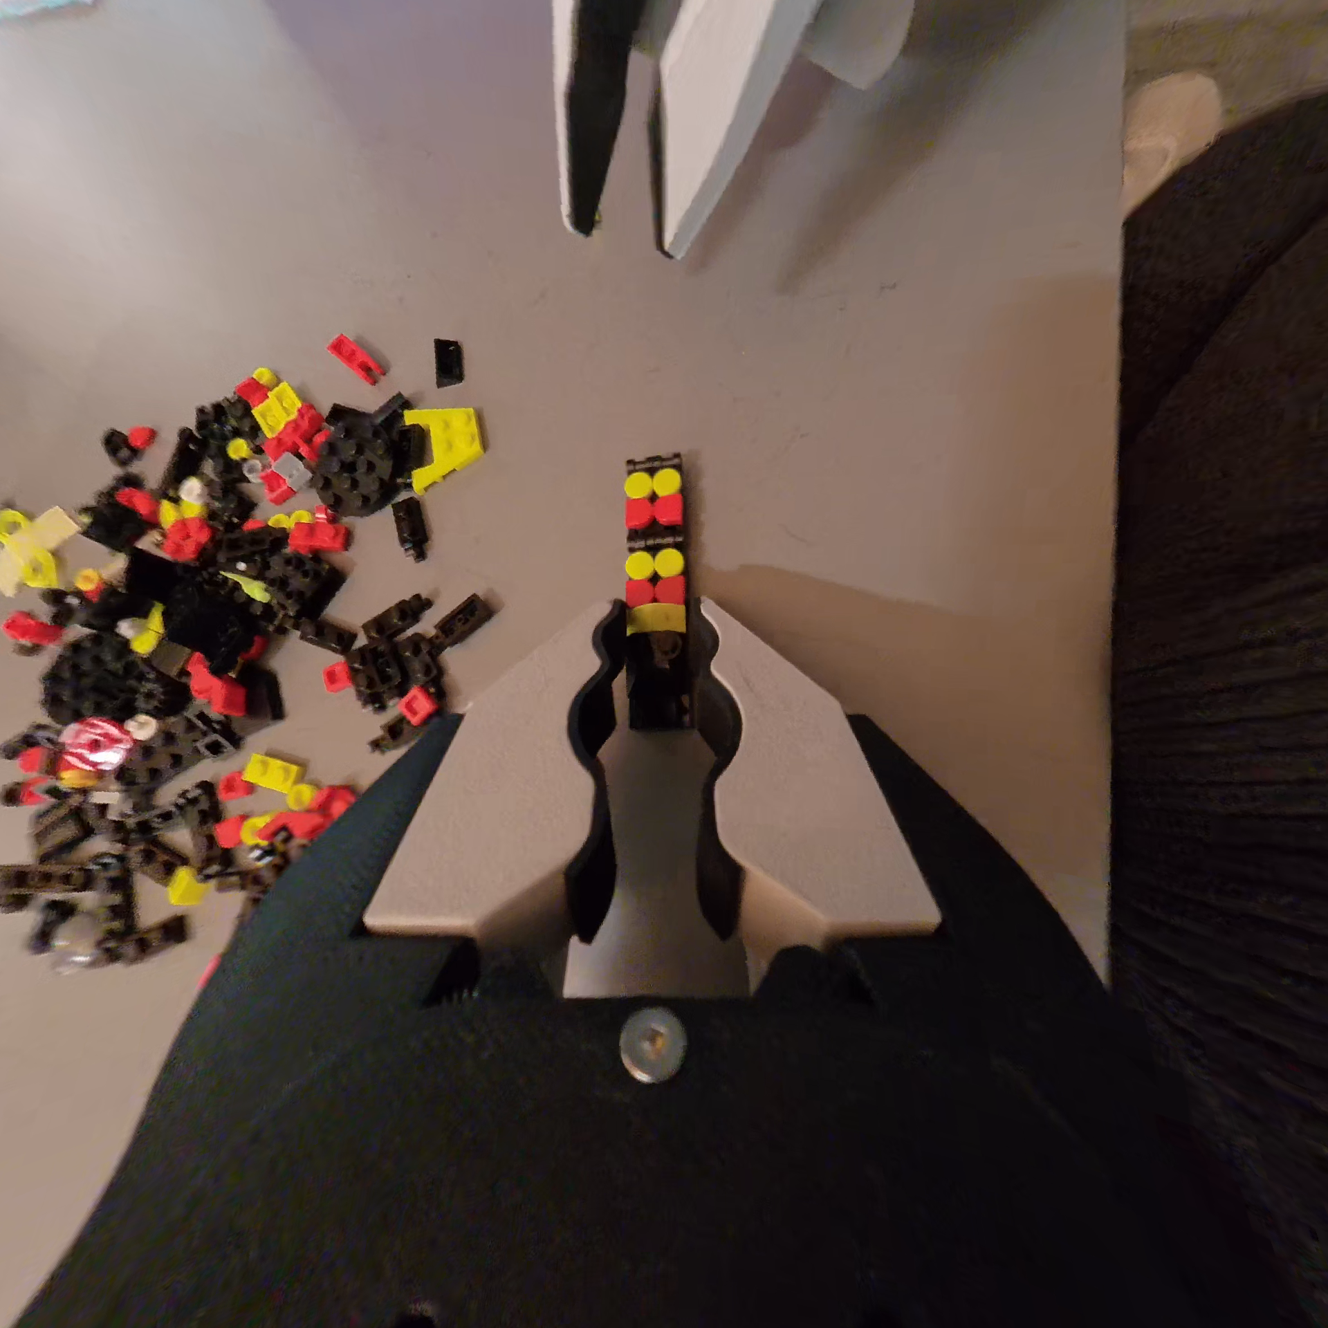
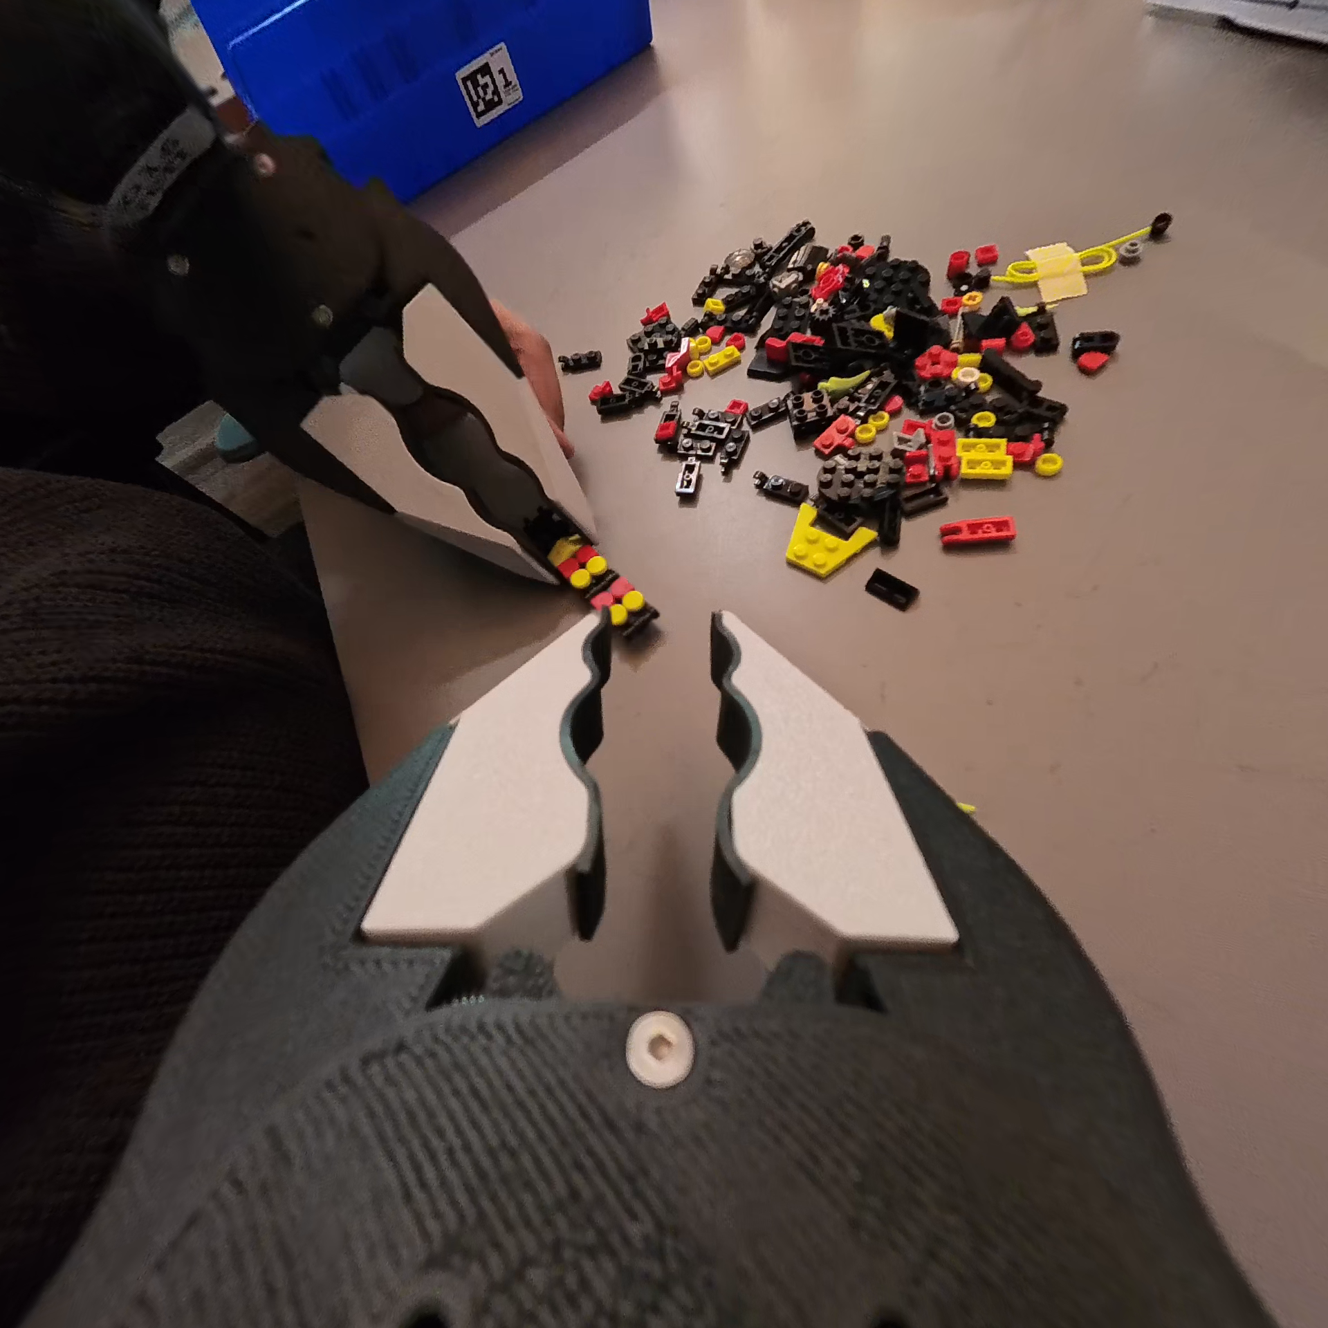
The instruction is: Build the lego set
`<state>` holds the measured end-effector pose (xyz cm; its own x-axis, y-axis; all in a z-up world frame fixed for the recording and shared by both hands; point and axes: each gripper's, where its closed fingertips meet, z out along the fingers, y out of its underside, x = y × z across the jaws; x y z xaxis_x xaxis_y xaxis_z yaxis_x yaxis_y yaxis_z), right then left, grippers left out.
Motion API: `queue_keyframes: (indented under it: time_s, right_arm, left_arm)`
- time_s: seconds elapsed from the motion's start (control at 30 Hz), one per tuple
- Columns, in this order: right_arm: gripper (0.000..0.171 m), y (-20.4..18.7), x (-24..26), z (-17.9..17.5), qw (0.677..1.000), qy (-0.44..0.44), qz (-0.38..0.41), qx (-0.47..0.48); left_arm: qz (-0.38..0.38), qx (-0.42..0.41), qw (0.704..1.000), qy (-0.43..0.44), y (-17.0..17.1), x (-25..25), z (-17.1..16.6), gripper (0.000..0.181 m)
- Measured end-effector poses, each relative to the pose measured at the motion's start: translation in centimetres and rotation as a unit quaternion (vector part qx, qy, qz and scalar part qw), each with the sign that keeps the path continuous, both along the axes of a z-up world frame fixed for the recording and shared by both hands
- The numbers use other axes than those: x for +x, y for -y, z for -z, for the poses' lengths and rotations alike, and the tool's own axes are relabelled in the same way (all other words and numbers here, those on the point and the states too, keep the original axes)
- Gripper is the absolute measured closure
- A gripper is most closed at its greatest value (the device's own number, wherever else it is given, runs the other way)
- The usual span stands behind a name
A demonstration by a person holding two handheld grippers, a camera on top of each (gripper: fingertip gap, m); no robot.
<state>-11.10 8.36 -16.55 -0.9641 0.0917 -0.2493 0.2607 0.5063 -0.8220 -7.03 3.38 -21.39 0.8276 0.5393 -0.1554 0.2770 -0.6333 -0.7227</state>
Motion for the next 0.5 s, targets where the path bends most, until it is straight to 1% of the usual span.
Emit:
queue_keyframes:
  time_s: [0.07,0.13,0.23,0.33,0.4,0.43,0.5]
  right_arm:
    - [0.145,0.1,0.0,-0.4,1.0,-0.004,0.0,-0.009]
    - [0.144,0.2,0.0,-0.9,1.0,-0.009,-0.002,-0.021]
    - [0.144,0.3,0.1,-1.5,0.999,-0.032,-0.004,-0.03]
    - [0.143,0.3,0.0,-1.5,0.997,-0.077,-0.005,-0.022]
    - [0.139,0.5,0.2,-1.9,0.992,-0.123,-0.013,-0.026]
    - [0.135,0.7,0.6,-2.5,0.987,-0.156,-0.025,-0.036]
    - [0.128,0.8,1.3,-3.3,0.968,-0.244,-0.047,-0.038]
  left_arm:
    - [-0.02,0.077,0.996,0.043,-0.4,-0.1,-1.3,0.166]
    - [-0.045,0.166,0.98,0.095,-0.4,-0.4,-2.8,0.166]
    - [-0.071,0.285,0.941,0.169,0.0,-0.9,-4.8,0.166]
    - [-0.073,0.389,0.888,0.234,0.3,-1.2,-6.7,0.166]
    - [-0.08,0.43,0.861,0.26,0.6,-1.5,-7.5,0.167]
    - [-0.082,0.438,0.855,0.266,0.7,-1.6,-7.6,0.167]
    - [-0.081,0.435,0.855,0.272,0.7,-1.5,-7.4,0.166]
